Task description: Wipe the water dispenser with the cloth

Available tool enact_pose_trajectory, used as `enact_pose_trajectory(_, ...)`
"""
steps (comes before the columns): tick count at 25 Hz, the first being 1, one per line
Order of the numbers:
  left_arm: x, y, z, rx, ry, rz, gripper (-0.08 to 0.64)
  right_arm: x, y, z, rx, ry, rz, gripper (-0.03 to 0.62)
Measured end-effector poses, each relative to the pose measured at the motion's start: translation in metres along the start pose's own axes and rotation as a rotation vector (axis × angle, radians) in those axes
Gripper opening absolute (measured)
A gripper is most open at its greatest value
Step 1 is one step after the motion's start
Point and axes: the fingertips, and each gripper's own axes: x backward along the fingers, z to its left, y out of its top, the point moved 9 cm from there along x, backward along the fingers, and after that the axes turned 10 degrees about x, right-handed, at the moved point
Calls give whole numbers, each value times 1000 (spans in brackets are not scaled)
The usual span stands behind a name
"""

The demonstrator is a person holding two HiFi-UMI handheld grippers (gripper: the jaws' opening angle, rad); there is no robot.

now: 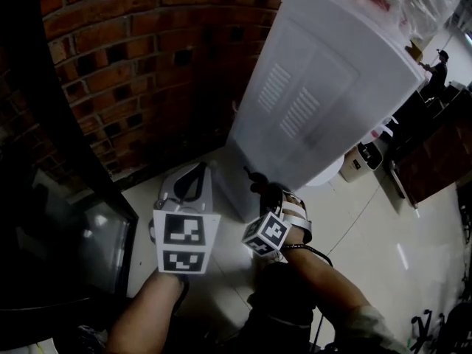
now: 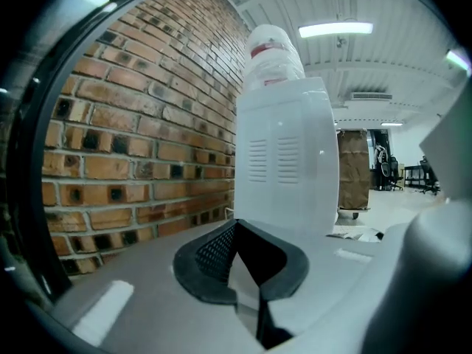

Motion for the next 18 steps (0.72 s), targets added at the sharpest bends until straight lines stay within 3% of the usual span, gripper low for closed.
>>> enact_pose_trajectory(3, -2, -3, 2, 10, -5, 9, 0, -22, 6, 23, 14, 106, 80, 121)
enact_pose_trajectory(8, -2, -8, 6, 25, -7, 20, 0, -47, 7, 60, 117, 259, 213, 121)
enact_pose_trajectory(15, 13, -9, 13, 49, -4, 29, 0, -88, 6, 103, 139, 270, 271, 121)
enact_pose_trajectory(18, 22, -10, 12, 62, -20, 34, 0, -85, 4, 100, 33, 304, 221, 121)
